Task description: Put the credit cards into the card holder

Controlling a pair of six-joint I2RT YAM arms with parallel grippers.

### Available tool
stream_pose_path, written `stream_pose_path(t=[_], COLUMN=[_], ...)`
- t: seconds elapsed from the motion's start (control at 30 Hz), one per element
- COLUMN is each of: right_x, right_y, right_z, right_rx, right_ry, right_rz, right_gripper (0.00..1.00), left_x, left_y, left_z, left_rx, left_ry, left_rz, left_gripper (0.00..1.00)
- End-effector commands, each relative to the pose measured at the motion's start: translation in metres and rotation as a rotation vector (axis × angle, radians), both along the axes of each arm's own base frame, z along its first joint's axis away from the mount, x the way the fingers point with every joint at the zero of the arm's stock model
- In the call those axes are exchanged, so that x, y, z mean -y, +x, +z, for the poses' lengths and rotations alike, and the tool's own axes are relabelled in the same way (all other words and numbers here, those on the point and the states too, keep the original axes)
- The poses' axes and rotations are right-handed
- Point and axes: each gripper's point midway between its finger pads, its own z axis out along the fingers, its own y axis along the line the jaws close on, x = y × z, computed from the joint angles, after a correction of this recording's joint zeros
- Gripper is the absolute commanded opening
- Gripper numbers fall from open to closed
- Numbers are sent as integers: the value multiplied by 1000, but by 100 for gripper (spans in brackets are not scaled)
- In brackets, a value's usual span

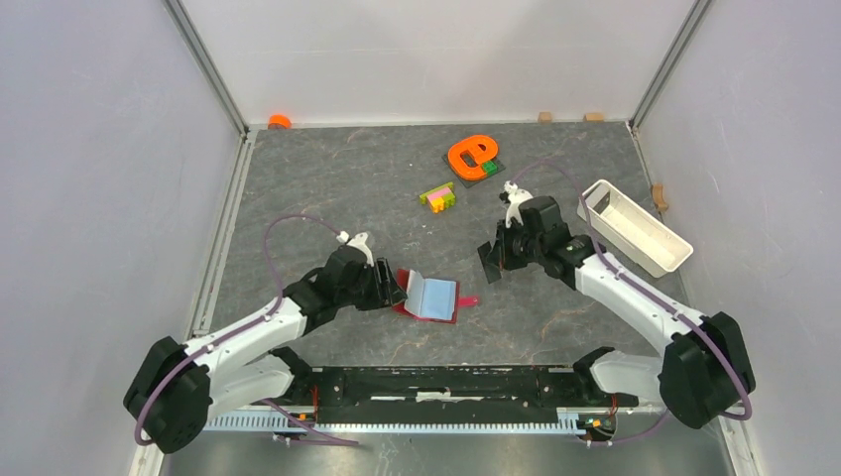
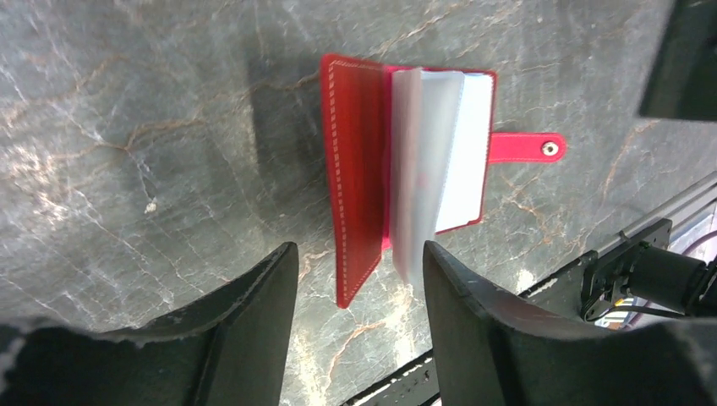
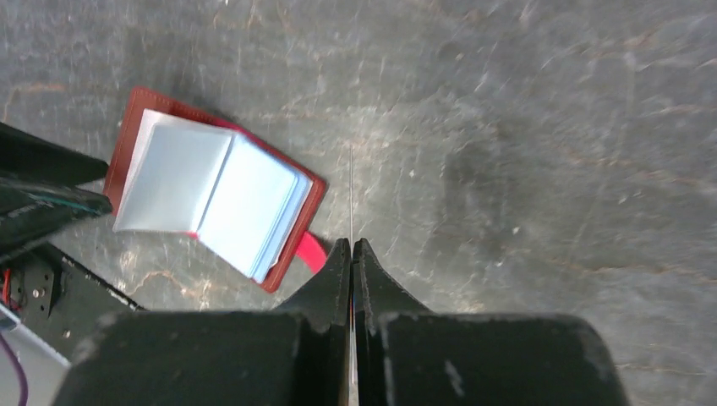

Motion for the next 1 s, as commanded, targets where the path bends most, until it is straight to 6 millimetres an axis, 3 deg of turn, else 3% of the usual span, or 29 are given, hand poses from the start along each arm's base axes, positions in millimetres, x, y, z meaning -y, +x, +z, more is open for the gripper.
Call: stream_pose_path(t=[0.0,0.17,0.3,0.43,0.53,0.8,0.97], right_x=[-11,0,7,11,13,1,-11], right_y=[-2,-5,-7,-9,-11,-24,-33], right_z=[10,11,6,6,8,10,5], right_rx=[55,83,84,88,101,95,69], right_ry=[75,57,44,53,63,170,219], right_rz=[-22,-58,-95,-119,-130,-95,-53], right_gripper=[0,0,0,0,0,0,0], left_x=[1,26,77,122,134,137,124], left_y=[14,23,14,-2,-3,-11,-10], left_z=[39,95,122,107,88,34,22], left_rx=[116,227,263,204,171,87,94], left_ry=[31,-73,-227,-258,-269,-283,-247], left_rz=[-55,-123,-233,-333,-353,-351,-304], left_gripper=[64,65,65,63,62,61,60])
